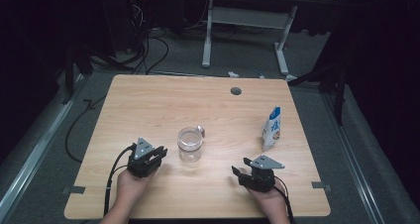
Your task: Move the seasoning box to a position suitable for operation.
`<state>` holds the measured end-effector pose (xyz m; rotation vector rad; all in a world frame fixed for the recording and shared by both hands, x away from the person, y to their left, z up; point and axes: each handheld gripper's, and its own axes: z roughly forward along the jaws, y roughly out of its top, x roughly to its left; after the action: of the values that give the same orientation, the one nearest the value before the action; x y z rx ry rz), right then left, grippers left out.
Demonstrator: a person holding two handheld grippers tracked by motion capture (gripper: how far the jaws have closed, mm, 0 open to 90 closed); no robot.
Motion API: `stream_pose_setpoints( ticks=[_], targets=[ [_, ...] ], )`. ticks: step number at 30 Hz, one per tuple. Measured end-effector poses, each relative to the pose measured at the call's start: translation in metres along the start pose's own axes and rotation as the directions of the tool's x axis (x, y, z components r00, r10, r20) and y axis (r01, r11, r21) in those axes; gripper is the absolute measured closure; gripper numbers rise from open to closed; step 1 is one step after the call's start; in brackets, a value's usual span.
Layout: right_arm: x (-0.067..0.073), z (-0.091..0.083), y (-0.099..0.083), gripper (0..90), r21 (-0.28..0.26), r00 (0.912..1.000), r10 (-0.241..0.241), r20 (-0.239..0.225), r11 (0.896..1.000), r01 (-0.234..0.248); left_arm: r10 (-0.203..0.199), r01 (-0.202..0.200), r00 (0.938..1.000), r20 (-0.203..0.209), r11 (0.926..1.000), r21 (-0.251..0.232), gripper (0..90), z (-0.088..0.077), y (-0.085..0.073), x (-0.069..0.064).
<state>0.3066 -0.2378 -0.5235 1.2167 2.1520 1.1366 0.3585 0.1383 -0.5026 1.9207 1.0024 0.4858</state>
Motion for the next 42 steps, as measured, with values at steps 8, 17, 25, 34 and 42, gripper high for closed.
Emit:
stream_pose_setpoints(
  ticks=[8, 17, 25, 34, 42],
  targets=[
    [0.000, 0.000, 0.000, 40.6, -0.003, 1.0000, -0.002, 0.005, 1.000, 0.002, -0.019, 0.019, 0.9998, -0.009, 0.9998, -0.010, 89.8, 0.015, 0.017, 0.006],
    [0.001, 0.000, -0.001, 40.7, -0.001, 0.9999, -0.008, 0.009, 1.000, 0.008, -0.015, 0.015, 0.9998, -0.009, 0.9996, -0.022, 89.9, 0.035, 0.032, 0.006],
    [0.002, 0.000, -0.001, 40.3, -0.002, 1.0000, -0.002, 0.000, 1.000, 0.002, -0.011, 0.011, 0.9999, 0.002, 0.9996, -0.027, 89.9, 0.046, 0.038, 0.006],
    [0.003, 0.001, 0.000, 36.4, -0.001, 0.9999, -0.005, -0.012, 1.000, 0.005, 0.014, -0.013, 0.9996, 0.025, 0.9994, -0.031, 90.0, 0.051, 0.043, 0.000],
    [0.002, 0.001, -0.001, 39.0, 0.003, 0.9999, 0.012, -0.003, 1.000, -0.012, 0.020, -0.020, 0.9996, 0.019, 0.9993, -0.032, 90.0, 0.047, 0.036, -0.002]
  ],
)
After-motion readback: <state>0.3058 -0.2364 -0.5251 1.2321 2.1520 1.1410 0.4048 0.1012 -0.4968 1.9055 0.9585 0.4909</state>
